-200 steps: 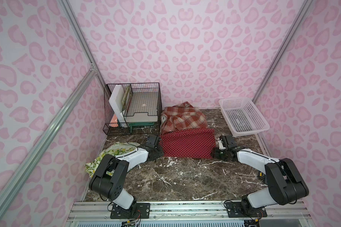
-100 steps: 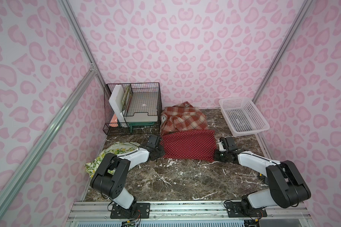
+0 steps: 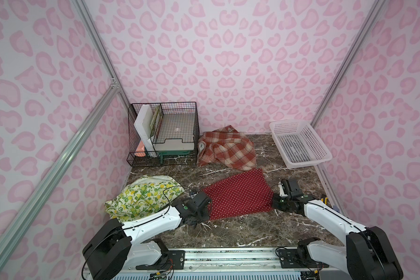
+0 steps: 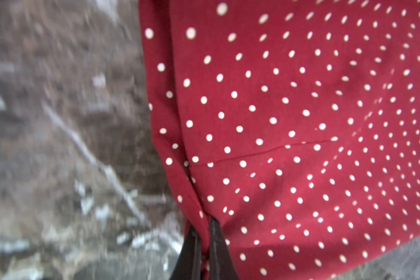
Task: Roll up the skirts
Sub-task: Adjust the skirt at the center of the board.
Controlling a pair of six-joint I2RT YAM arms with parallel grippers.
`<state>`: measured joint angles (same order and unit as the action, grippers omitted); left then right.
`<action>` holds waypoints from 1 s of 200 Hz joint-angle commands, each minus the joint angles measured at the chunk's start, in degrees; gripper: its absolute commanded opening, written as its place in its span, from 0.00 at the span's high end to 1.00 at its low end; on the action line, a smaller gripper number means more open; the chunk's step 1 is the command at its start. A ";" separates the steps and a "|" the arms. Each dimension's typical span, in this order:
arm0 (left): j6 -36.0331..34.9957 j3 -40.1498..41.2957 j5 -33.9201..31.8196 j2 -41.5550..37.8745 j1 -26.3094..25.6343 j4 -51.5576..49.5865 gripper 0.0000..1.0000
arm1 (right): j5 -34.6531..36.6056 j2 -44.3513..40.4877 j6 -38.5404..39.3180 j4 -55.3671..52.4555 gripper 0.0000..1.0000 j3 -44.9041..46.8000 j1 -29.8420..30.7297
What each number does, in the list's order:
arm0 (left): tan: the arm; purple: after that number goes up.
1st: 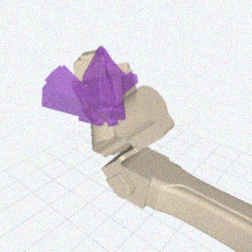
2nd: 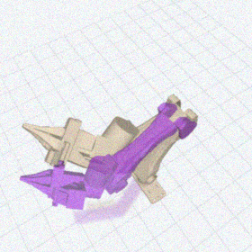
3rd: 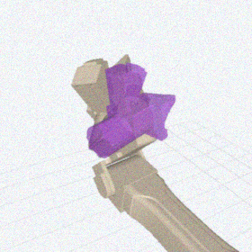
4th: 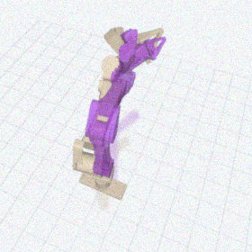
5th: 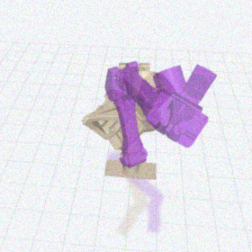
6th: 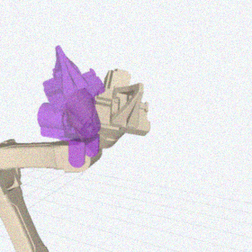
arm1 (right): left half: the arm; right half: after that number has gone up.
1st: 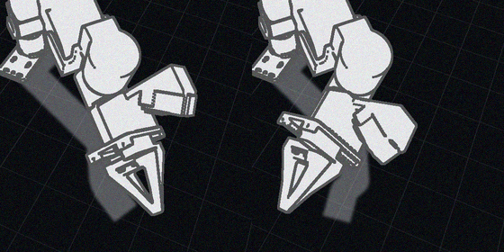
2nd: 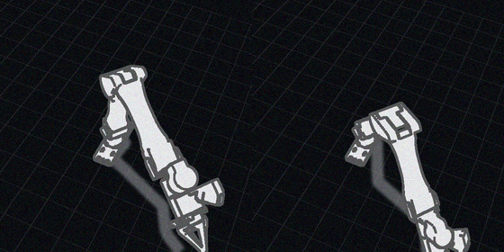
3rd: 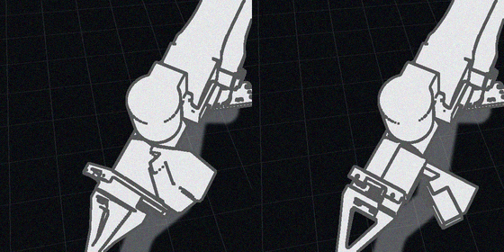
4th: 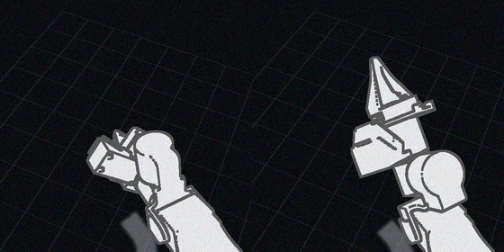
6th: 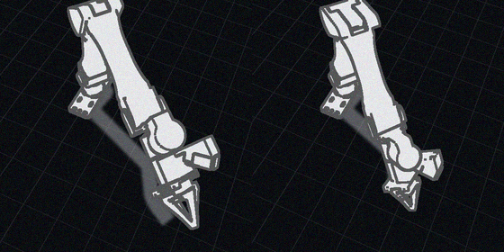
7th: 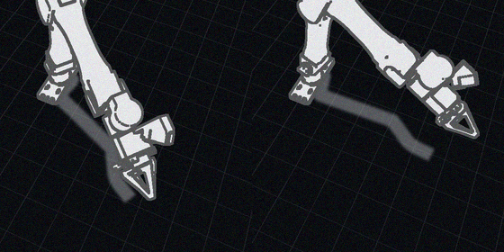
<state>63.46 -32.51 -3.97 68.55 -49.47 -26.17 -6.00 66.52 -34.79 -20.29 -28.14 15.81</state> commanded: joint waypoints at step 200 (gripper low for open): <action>-20.59 -15.20 -5.23 9.52 9.05 -0.41 0.30 | 6.74 10.02 3.77 3.66 0.61 -17.83 5.60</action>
<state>48.29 -46.11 -11.81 74.59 -40.93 -31.22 0.78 72.34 -32.62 -19.86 -43.48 20.95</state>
